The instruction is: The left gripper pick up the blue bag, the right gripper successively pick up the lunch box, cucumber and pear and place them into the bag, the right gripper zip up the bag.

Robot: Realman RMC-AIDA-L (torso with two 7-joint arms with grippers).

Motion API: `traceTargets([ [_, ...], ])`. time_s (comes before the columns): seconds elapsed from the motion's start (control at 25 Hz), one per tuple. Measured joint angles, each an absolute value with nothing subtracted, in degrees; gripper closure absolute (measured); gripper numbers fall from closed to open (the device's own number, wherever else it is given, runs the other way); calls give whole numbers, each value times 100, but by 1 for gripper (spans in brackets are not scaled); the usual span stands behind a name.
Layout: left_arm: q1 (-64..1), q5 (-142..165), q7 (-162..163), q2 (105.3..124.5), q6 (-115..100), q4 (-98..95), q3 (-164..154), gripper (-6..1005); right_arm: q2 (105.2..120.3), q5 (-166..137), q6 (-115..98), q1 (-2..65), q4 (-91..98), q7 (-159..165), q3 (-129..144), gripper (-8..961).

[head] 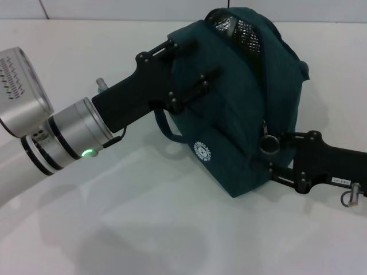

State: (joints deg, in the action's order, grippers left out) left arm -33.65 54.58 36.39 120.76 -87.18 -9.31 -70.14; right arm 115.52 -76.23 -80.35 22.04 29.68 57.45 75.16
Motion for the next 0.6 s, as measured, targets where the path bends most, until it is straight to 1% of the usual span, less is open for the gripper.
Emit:
traceTargets([
  [0.32, -3339, 5457, 3570, 12076, -8768, -931, -7014, 363, 11563, -7602, -8011, 2215, 2945, 5407, 7649, 685],
  [0.56, -3321, 5453, 3568, 12076, -8867, -931, -7021, 364, 11574, -6965, -8016, 2213, 2811, 4756, 8091, 697],
  [0.6, -3318, 5451, 3568, 12076, -8893, -931, -7022, 365, 11574, -6835, -7997, 2209, 2803, 4637, 8190, 728],
])
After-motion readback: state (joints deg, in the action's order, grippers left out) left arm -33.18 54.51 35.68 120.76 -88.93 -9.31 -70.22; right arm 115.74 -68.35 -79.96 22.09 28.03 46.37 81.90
